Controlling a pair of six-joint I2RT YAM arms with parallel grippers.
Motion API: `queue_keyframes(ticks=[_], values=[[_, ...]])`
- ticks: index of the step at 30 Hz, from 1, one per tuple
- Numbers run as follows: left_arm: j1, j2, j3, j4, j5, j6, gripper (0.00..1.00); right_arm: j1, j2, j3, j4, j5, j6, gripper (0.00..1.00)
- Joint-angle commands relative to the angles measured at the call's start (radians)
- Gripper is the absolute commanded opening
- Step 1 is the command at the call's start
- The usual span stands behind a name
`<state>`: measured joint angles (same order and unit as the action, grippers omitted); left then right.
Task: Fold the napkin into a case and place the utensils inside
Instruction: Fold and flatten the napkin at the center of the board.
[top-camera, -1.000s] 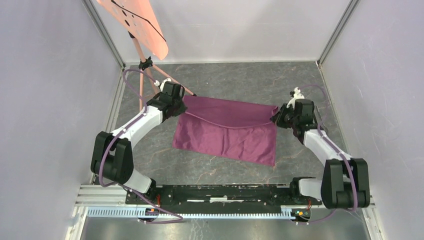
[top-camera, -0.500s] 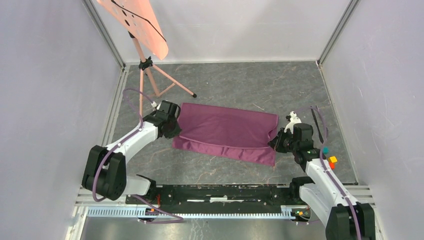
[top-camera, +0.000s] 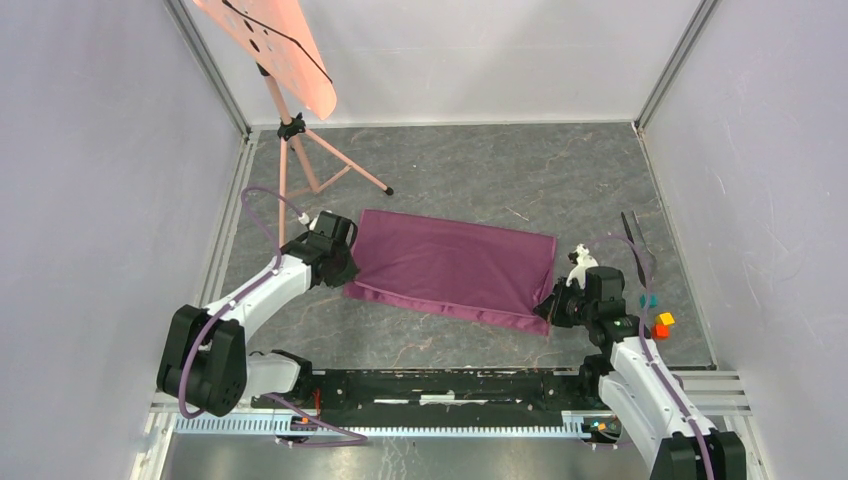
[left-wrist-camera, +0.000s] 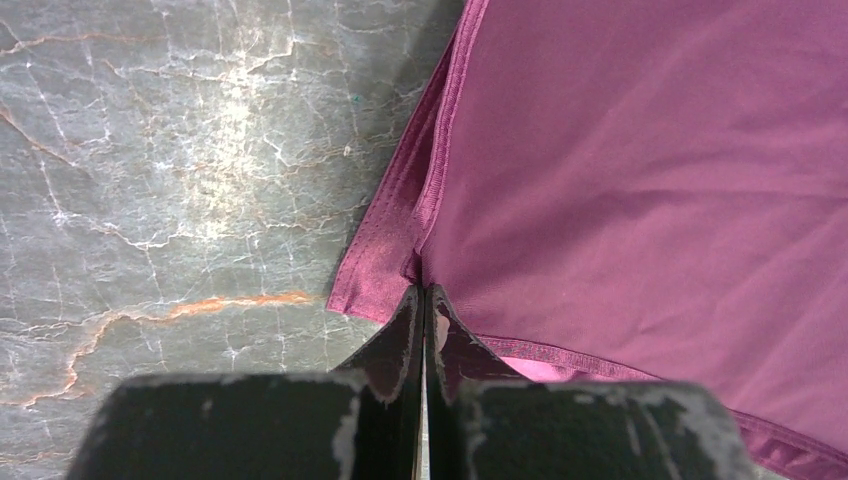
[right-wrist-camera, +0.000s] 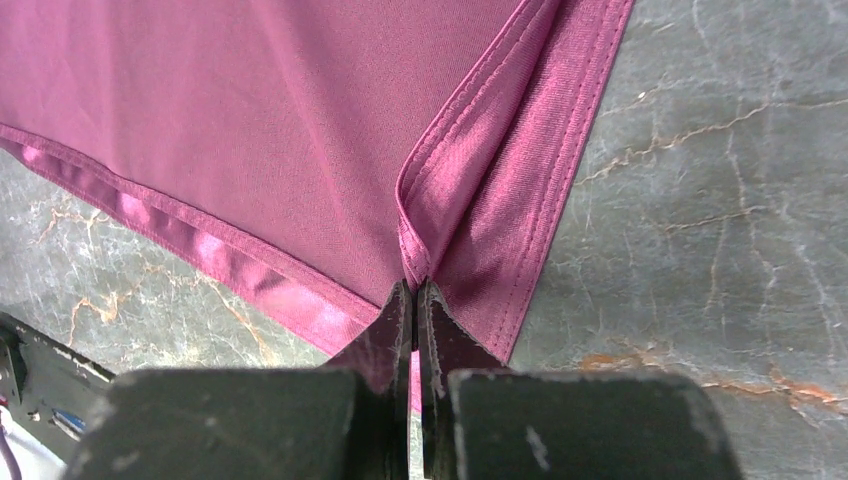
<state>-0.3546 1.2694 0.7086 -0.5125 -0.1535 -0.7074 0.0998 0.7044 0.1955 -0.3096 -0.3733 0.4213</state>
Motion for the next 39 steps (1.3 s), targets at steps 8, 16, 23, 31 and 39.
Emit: queue_keyframes(ticks=[8,16,23,31,39], values=[[0.005,-0.029,-0.015,-0.027,-0.05,-0.052,0.02,0.006,-0.121,-0.005,-0.103,-0.035,-0.004,0.0],[0.005,-0.047,-0.033,-0.033,-0.069,-0.057,0.02,0.006,-0.175,-0.015,-0.174,-0.05,0.003,0.0],[0.005,0.014,-0.048,-0.013,-0.081,-0.066,0.02,0.008,-0.17,-0.108,-0.115,-0.049,0.034,0.0],[0.006,0.086,-0.049,0.008,-0.086,-0.069,0.02,0.007,-0.06,-0.119,-0.033,0.059,0.055,0.0],[0.005,0.067,-0.089,0.038,-0.029,-0.099,0.02,0.006,0.036,-0.001,-0.078,0.247,0.038,0.0]])
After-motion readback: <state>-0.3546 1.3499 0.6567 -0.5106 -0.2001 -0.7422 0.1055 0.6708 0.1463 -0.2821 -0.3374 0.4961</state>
